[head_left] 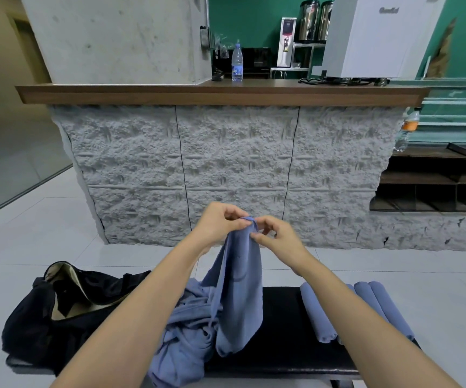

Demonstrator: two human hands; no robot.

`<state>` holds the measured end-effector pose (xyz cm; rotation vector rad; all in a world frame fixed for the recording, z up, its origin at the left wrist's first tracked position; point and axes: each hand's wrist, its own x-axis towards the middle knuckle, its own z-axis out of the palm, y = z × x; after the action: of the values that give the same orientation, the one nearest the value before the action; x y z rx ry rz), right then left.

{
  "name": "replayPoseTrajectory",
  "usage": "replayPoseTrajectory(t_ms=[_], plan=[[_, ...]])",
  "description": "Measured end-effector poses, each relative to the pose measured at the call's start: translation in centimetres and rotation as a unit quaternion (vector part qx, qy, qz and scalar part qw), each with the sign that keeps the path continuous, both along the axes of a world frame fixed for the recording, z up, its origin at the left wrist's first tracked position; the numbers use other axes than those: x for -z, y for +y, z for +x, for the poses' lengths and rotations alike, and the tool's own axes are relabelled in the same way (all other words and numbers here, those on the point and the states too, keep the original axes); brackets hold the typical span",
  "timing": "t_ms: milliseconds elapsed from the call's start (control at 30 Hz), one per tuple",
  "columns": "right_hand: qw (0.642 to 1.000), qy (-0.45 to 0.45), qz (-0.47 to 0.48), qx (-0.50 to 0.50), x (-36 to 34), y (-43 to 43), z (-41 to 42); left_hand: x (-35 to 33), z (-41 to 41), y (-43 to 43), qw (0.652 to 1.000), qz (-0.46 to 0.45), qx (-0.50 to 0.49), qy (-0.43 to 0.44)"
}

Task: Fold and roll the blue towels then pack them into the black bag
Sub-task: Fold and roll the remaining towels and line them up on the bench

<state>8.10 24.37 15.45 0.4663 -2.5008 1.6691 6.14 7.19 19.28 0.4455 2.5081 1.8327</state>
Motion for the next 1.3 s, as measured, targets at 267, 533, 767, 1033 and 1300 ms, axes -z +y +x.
replayPoseTrajectory(t_ms=[267, 533, 767, 1033, 1300], plan=[[0.995, -0.018, 0.101, 0.017, 4.7, 2.3, 0.5, -2.3, -1.4, -3.0, 0.987, 0.09, -0.113, 0.071], [0.964, 0.011, 0.248, 0.096, 7.9, 9.7, 0.4, 1.3, -3.6, -8.9, 0.964, 0.133, -0.23, 0.02], [0.974, -0.028, 0.178, 0.138, 4.1, 11.3, -1.4, 4.3, -3.6, -10.8, 0.951, 0.156, -0.262, -0.055], [0.951, 0.113, 0.027, 0.285, -0.3, 9.7, -2.0, 3.2, -1.7, -9.4, 0.961, 0.18, -0.209, 0.016], [0.958, -0.077, 0.002, 0.275, 2.9, 11.9, -1.6, 8.3, -1.1, -9.8, 0.951, 0.139, -0.26, -0.092]])
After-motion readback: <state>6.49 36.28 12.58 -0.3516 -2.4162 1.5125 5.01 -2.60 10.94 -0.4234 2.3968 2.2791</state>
